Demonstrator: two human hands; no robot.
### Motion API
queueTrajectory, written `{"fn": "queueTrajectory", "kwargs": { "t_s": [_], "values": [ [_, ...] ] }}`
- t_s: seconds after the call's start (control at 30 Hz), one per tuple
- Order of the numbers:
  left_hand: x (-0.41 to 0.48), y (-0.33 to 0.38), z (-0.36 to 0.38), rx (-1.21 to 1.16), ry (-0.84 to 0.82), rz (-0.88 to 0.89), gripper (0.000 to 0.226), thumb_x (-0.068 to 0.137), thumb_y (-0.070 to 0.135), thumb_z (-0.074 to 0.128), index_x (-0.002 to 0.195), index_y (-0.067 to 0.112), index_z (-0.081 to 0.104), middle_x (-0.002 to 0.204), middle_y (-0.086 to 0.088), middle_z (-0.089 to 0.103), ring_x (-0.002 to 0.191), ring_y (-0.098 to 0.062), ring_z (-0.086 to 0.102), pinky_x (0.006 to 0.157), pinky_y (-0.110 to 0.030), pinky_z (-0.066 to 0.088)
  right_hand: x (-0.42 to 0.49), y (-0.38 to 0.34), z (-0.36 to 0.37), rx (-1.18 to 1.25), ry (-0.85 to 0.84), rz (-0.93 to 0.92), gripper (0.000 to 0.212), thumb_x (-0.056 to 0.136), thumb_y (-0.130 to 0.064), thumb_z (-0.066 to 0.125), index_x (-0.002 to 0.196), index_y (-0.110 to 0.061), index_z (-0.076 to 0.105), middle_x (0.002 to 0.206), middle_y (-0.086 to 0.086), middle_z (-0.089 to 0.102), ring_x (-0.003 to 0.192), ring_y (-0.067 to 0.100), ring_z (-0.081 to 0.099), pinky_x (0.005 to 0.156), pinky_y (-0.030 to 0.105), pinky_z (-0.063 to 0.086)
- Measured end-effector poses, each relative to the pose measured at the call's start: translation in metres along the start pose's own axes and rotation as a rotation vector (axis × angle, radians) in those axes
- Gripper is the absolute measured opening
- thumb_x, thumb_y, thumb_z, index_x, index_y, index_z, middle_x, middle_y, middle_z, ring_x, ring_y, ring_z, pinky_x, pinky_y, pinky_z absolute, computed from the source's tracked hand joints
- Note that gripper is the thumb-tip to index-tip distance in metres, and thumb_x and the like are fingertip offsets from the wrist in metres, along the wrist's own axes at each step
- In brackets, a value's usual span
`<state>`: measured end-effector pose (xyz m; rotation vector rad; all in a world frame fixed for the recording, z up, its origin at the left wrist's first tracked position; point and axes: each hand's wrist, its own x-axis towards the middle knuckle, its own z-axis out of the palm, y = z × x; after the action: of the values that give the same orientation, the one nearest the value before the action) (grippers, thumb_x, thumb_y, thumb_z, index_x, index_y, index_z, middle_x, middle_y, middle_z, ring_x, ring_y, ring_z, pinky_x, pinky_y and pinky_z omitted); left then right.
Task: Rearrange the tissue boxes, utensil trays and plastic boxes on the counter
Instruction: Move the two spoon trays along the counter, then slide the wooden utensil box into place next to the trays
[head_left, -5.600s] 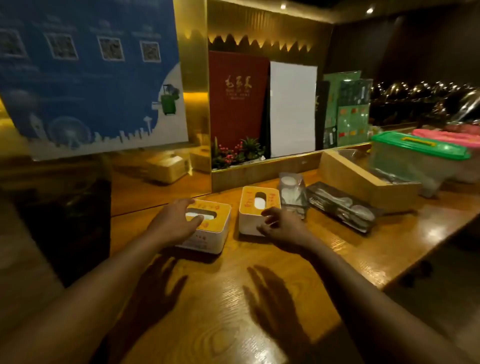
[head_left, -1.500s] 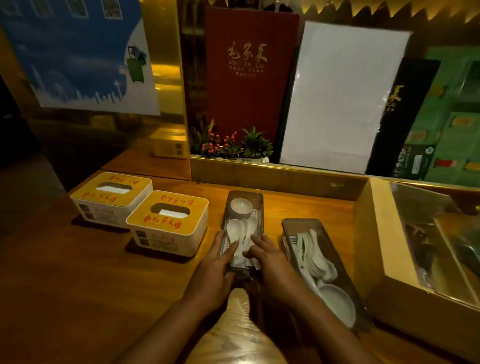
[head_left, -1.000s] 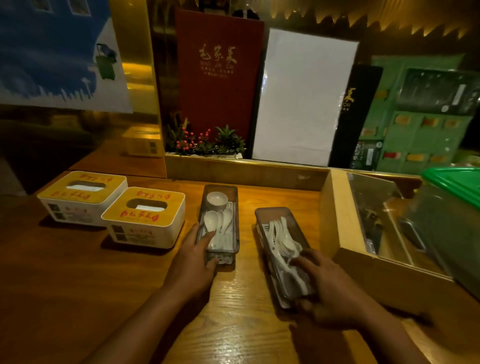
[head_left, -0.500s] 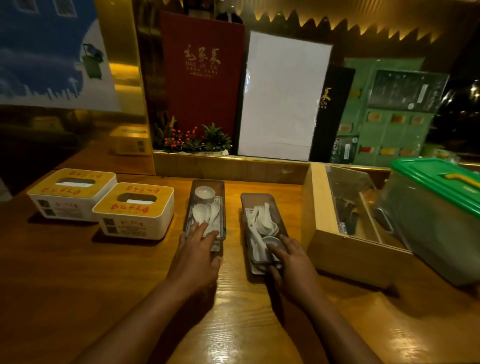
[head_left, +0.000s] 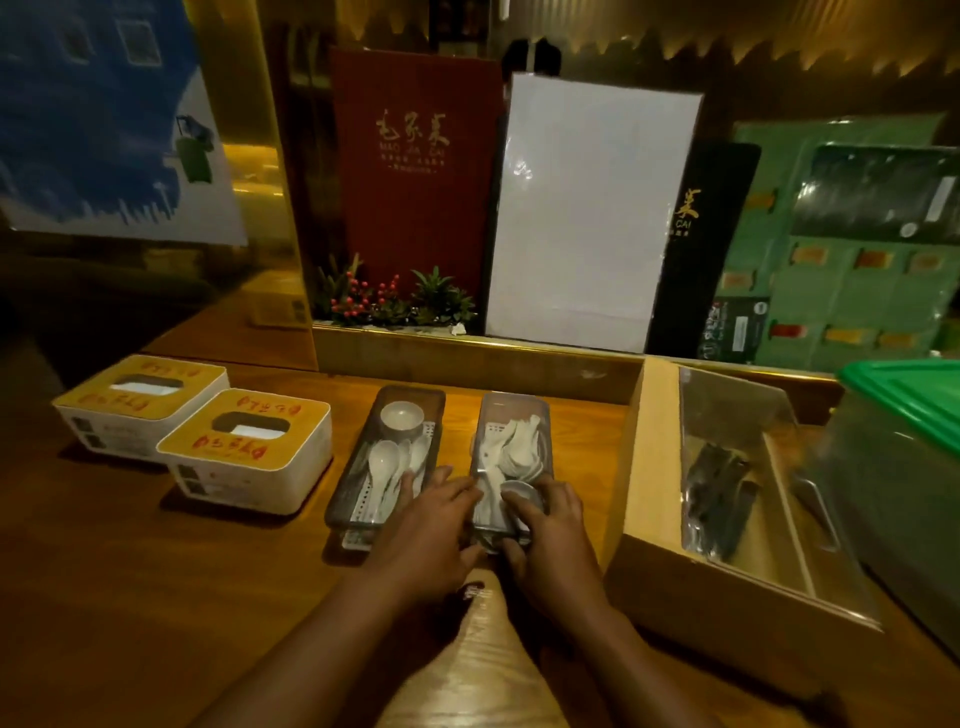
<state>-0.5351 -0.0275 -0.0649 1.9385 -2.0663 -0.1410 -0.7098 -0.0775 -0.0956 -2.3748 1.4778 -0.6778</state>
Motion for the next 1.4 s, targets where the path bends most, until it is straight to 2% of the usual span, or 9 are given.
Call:
{"fn": "queueTrajectory", "kwargs": {
  "t_s": [0.33,0.47,0.7,0.83,1.0,1.1,1.2,1.33,1.4],
  "values": [
    [0.009,0.006,0.020,-0.029,0.085,-0.108,0.058,0.092,0.047,0.060,0.147,0.034,0.044,0.156,0.017,0.038,0.150,-0.008,0.017,0.123,-0.050,-0.003,0.015,0.005,0.002,-0.098,-0.074,-0.065,0.053,0.091,-0.029,0.065,0.139,-0.032,0.042,0.159,0.010,0.015,0.147,0.034,0.007,0.099,0.040,0.048],
    [0.004,0.012,0.017,-0.021,0.079,-0.112,0.064,0.092,0.046,0.061,0.150,0.032,0.039,0.159,0.014,0.034,0.151,-0.011,0.016,0.122,-0.049,-0.006,0.006,0.007,-0.011,-0.089,-0.174,-0.111,0.069,0.094,-0.036,0.061,0.153,-0.029,0.026,0.164,0.011,0.003,0.151,0.036,-0.003,0.117,0.046,0.031],
    [-0.001,0.040,0.014,-0.132,0.146,0.013,0.062,0.087,0.047,0.066,0.144,0.031,0.046,0.156,0.009,0.037,0.145,-0.014,0.028,0.117,-0.032,0.021,-0.042,0.000,-0.104,0.075,-0.047,-0.289,0.060,0.095,-0.043,0.058,0.149,-0.041,0.030,0.162,-0.009,0.016,0.145,0.015,0.027,0.110,0.031,0.038],
    [-0.003,0.088,0.011,-0.348,0.201,0.086,0.059,0.087,0.047,0.068,0.141,0.036,0.048,0.149,0.013,0.044,0.134,-0.010,0.043,0.104,-0.028,0.041,-0.061,0.052,-0.157,-0.033,0.211,-0.077,0.048,0.091,-0.041,0.064,0.137,-0.035,0.052,0.151,-0.006,0.039,0.135,0.014,0.041,0.105,0.036,0.045],
    [-0.009,0.152,0.024,-0.604,0.124,0.135,0.072,0.089,0.053,0.064,0.152,0.041,0.030,0.157,0.013,0.030,0.133,-0.001,0.031,0.102,-0.024,0.032,-0.102,0.129,-0.181,-0.093,0.268,0.381,0.055,0.091,-0.050,0.062,0.139,-0.025,0.055,0.150,0.013,0.043,0.134,0.031,0.043,0.106,0.041,0.040],
    [-0.010,0.176,0.032,-0.652,0.039,0.049,0.076,0.089,0.063,0.056,0.154,0.041,0.023,0.166,0.006,0.010,0.147,-0.016,0.024,0.108,-0.033,0.033,-0.120,0.140,-0.175,0.138,0.230,0.423,0.057,0.093,-0.056,0.055,0.144,-0.034,0.048,0.152,0.005,0.043,0.134,0.019,0.044,0.101,0.030,0.041],
    [-0.007,0.185,0.035,-0.642,0.030,-0.035,0.080,0.090,0.062,0.053,0.157,0.031,0.021,0.167,0.001,0.008,0.149,-0.023,0.021,0.111,-0.038,0.034,-0.123,0.138,-0.170,0.208,0.227,0.421,0.060,0.092,-0.057,0.056,0.146,-0.037,0.043,0.156,0.002,0.039,0.139,0.018,0.039,0.109,0.037,0.042],
    [0.010,0.185,0.036,-0.647,0.082,-0.143,0.083,0.090,0.060,0.054,0.157,0.024,0.022,0.162,-0.007,0.023,0.142,-0.028,0.033,0.108,-0.043,0.040,-0.121,0.133,-0.175,0.245,0.181,0.442,0.060,0.090,-0.051,0.064,0.145,-0.035,0.046,0.146,-0.002,0.038,0.125,0.013,0.043,0.072,0.002,0.044],
    [0.021,0.184,0.037,-0.665,0.102,-0.200,0.083,0.089,0.062,0.054,0.157,0.024,0.024,0.158,-0.011,0.027,0.138,-0.031,0.038,0.106,-0.045,0.044,-0.116,0.135,-0.177,0.272,0.150,0.430,0.062,0.086,-0.052,0.067,0.143,-0.037,0.048,0.139,-0.002,0.038,0.120,0.013,0.044,0.061,0.001,0.044]
  ]
}}
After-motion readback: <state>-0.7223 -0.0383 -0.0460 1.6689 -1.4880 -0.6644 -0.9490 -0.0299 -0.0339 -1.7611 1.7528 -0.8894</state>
